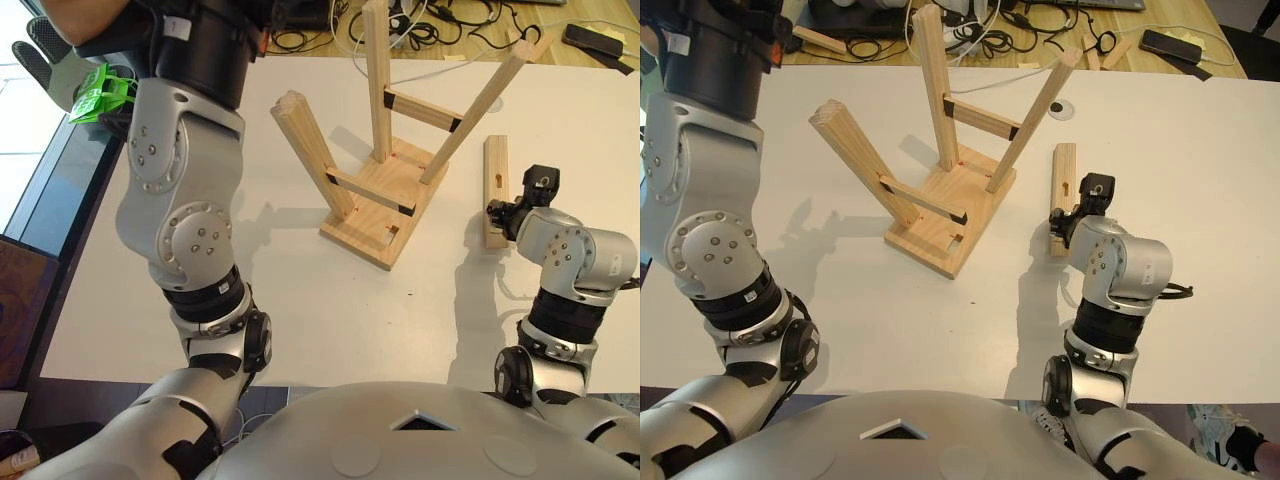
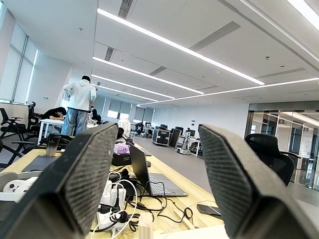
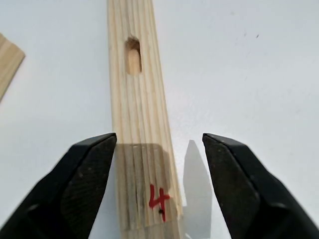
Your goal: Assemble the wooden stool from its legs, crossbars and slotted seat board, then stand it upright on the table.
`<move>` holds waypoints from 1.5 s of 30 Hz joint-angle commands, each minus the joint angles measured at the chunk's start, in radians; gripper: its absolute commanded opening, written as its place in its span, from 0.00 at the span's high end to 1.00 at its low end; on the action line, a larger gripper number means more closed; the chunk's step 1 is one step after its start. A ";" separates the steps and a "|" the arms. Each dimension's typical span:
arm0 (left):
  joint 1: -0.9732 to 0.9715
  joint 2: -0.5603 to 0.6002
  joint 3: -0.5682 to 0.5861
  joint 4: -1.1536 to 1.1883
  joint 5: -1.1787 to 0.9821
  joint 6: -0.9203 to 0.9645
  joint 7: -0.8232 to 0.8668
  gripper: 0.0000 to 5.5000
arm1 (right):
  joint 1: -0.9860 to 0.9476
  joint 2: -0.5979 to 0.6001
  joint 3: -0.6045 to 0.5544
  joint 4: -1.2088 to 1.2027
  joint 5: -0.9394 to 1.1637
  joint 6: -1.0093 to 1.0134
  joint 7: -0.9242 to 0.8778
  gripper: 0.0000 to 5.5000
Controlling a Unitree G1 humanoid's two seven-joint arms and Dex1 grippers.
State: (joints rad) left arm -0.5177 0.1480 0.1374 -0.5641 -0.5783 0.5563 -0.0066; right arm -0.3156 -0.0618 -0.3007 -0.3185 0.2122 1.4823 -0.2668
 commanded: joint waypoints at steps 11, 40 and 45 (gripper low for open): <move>-0.005 -0.002 0.007 0.025 0.016 -0.014 0.002 0.45 | -0.082 0.166 -0.125 0.024 -0.152 0.131 -0.018 0.52; -0.231 0.056 0.106 0.211 -0.276 0.155 -0.129 0.45 | -0.381 -0.237 0.193 0.104 -0.193 -1.112 0.376 0.63; -0.212 0.068 0.094 0.178 -0.456 0.275 -0.131 0.45 | -0.385 -0.264 0.260 0.032 -0.070 -1.120 0.594 0.63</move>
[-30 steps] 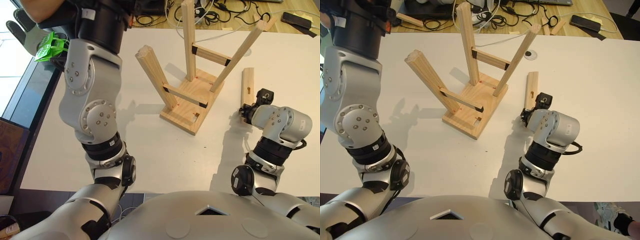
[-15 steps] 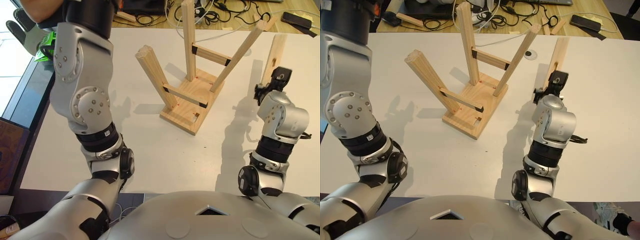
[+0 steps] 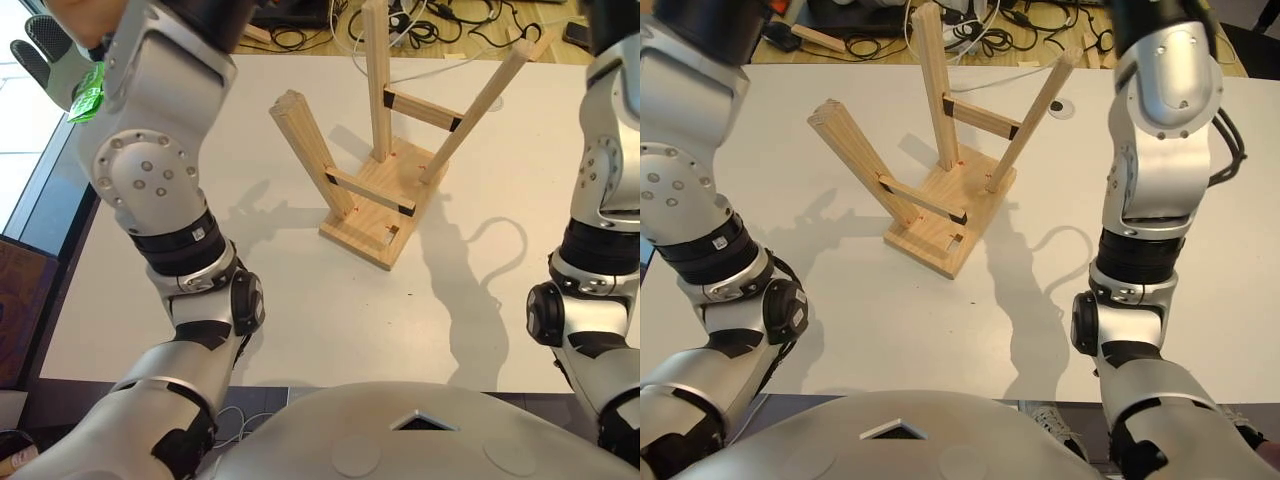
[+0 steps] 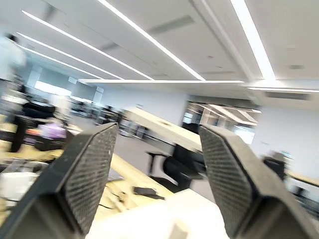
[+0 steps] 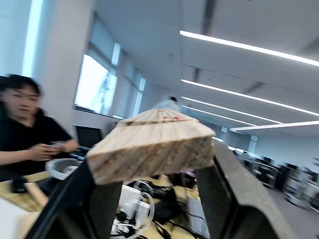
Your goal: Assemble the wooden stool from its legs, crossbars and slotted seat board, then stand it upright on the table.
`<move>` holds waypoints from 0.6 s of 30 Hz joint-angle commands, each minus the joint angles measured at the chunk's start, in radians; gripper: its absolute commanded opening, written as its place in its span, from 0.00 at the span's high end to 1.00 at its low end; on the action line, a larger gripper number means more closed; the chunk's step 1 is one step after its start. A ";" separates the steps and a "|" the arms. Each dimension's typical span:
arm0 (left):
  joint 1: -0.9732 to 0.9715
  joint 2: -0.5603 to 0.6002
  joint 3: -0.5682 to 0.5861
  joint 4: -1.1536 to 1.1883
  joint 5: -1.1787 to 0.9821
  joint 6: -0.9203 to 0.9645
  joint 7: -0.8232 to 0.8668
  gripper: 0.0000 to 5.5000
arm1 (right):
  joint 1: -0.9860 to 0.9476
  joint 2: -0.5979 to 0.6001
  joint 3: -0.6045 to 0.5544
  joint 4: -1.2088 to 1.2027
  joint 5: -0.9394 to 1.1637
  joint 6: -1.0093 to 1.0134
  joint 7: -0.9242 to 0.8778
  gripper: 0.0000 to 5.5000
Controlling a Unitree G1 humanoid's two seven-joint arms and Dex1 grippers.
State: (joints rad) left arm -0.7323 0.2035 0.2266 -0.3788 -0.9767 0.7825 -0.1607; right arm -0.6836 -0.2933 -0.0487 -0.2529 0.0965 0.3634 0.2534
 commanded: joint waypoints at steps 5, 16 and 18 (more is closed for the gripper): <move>0.004 -0.023 0.044 0.035 -0.192 0.077 0.116 0.45 | -0.012 -0.053 0.029 -0.074 0.097 0.005 0.161 0.63; 0.072 -0.121 0.044 0.096 -0.672 0.019 0.401 0.45 | -0.052 -0.026 0.128 -0.213 0.204 0.015 0.283 0.63; 0.058 -0.108 0.052 0.111 -0.697 -0.008 0.419 0.45 | -0.043 -0.025 0.141 -0.224 0.218 0.022 0.294 0.63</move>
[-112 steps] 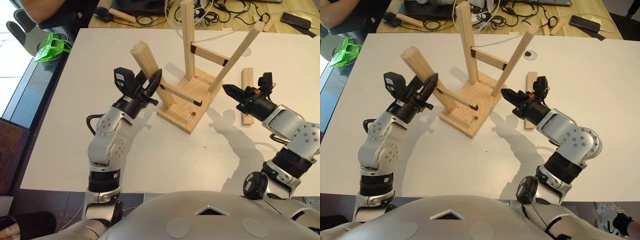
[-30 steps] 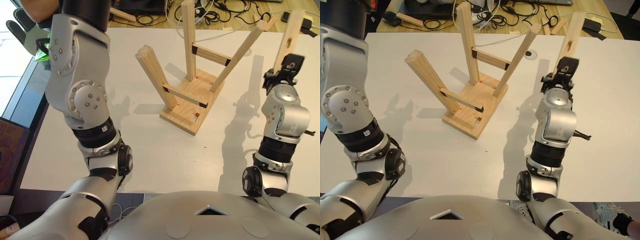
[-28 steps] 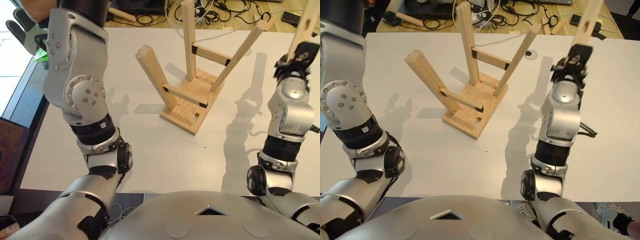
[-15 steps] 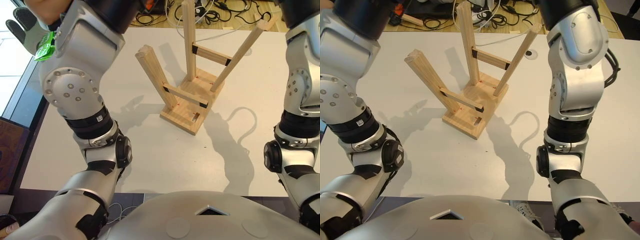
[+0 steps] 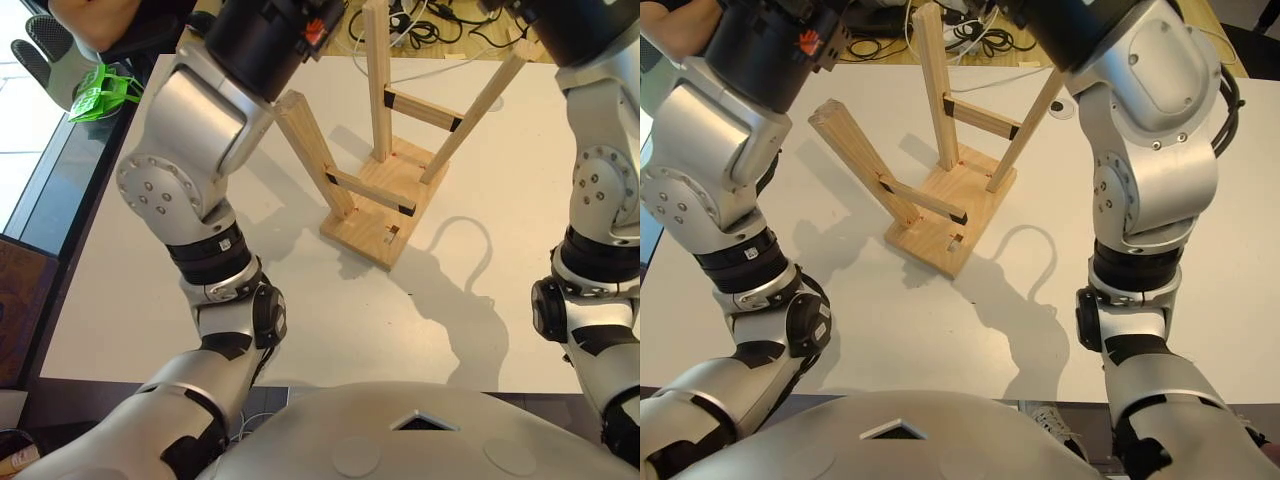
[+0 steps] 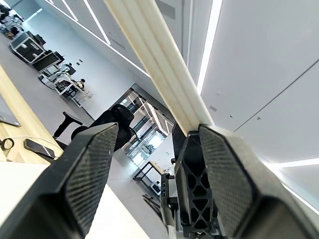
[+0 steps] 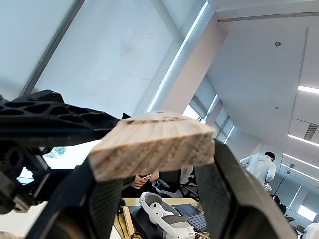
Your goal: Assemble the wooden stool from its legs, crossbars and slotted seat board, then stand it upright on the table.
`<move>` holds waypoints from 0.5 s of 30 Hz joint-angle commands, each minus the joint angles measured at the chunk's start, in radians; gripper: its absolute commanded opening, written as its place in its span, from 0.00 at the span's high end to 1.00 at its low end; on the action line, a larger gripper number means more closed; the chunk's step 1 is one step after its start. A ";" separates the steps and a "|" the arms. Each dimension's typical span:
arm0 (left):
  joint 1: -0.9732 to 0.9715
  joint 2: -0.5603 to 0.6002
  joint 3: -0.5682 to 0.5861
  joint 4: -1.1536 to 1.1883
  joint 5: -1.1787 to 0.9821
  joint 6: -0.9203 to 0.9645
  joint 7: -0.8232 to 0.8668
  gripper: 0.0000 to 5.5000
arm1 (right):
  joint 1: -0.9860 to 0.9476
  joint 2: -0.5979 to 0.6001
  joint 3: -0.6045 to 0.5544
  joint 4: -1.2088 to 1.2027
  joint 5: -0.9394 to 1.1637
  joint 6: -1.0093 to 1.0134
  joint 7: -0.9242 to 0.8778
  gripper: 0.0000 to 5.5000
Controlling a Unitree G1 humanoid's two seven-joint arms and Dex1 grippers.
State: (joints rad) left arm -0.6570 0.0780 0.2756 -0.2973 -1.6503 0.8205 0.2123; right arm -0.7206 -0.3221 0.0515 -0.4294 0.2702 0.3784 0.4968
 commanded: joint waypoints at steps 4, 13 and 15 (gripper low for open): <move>-0.026 0.052 0.023 0.033 -0.063 -0.085 0.050 0.45 | 0.002 0.010 0.042 -0.050 0.054 0.018 0.041 0.63; 0.007 0.099 -0.012 -0.003 -0.088 -0.100 -0.005 0.45 | 0.011 -0.004 0.054 -0.056 0.045 0.022 0.038 0.63; 0.013 0.100 -0.021 -0.012 -0.090 -0.099 -0.010 0.45 | 0.011 -0.007 0.057 -0.058 0.053 0.028 0.047 0.63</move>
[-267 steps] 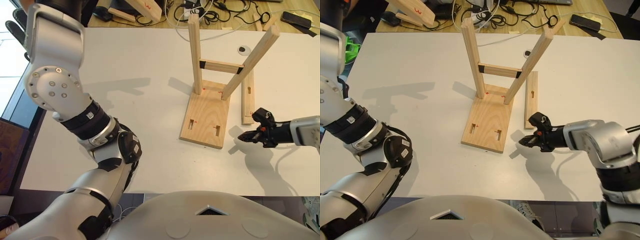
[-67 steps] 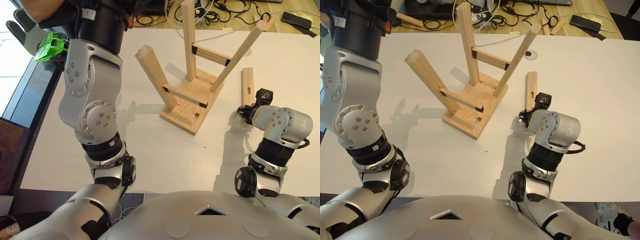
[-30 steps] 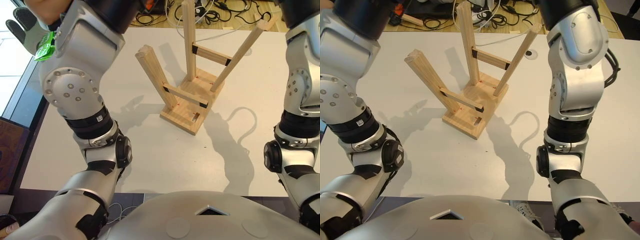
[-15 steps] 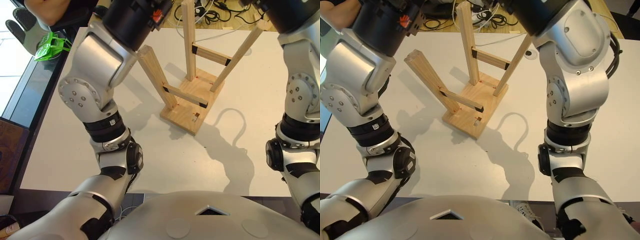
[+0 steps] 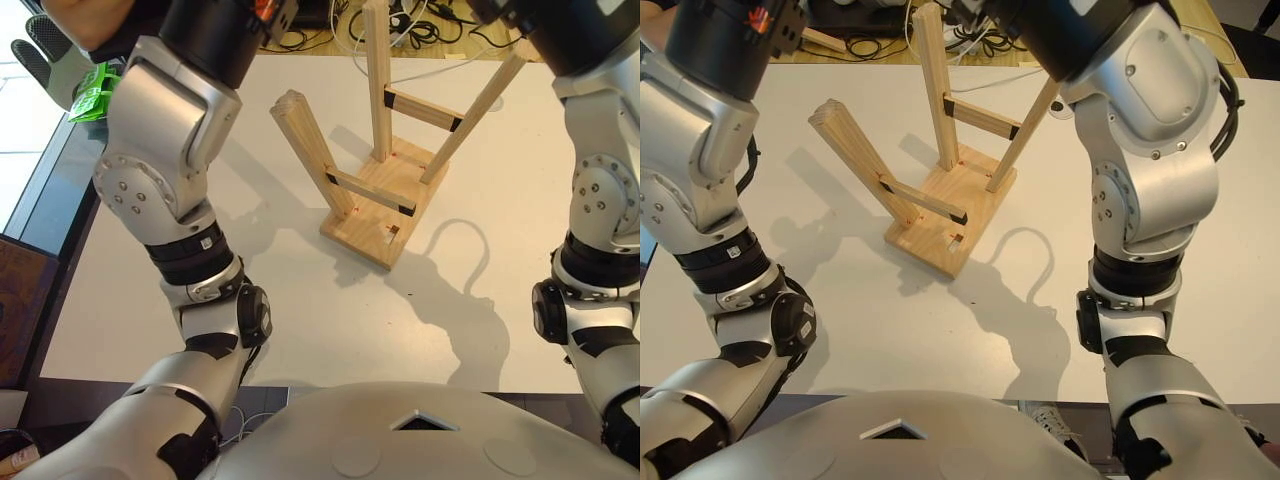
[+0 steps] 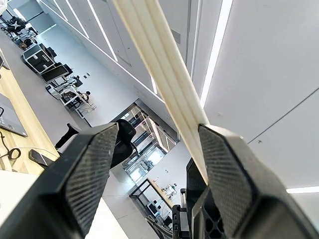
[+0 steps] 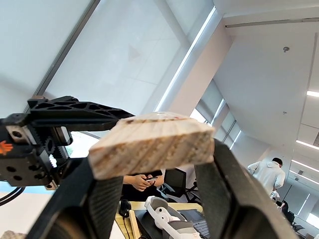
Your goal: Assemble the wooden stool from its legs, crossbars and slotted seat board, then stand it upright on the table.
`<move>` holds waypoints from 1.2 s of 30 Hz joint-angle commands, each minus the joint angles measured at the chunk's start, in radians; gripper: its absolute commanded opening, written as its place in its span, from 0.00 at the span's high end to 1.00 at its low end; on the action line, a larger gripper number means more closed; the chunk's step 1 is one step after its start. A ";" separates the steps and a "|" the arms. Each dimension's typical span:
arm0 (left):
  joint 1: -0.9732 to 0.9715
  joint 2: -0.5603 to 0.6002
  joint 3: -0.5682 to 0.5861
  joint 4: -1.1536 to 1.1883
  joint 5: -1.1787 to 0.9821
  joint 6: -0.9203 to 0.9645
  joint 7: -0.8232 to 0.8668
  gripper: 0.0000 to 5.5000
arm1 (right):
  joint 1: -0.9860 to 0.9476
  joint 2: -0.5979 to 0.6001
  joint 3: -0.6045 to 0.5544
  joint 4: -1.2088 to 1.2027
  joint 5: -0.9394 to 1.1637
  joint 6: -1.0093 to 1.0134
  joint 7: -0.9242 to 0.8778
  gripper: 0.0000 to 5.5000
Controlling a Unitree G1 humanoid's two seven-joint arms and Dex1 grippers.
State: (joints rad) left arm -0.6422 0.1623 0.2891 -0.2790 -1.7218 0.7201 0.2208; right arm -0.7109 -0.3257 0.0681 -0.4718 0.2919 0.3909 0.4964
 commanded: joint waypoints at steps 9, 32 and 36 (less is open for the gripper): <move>0.014 0.042 -0.075 -0.050 -0.037 -0.009 -0.042 0.45 | -0.028 0.007 0.040 0.021 0.019 -0.010 0.039 0.63; 0.014 0.083 -0.120 -0.039 -0.034 -0.041 -0.023 0.81 | 0.075 -0.061 0.116 0.083 -0.121 -0.133 0.107 0.63; -0.002 0.080 -0.126 -0.036 0.011 -0.056 -0.011 0.81 | 0.097 -0.075 0.141 0.090 -0.138 -0.142 0.126 0.63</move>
State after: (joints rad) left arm -0.6165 0.2350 0.1678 -0.3108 -1.7350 0.6776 0.1967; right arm -0.6328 -0.3726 0.1802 -0.3954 0.1858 0.2378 0.5982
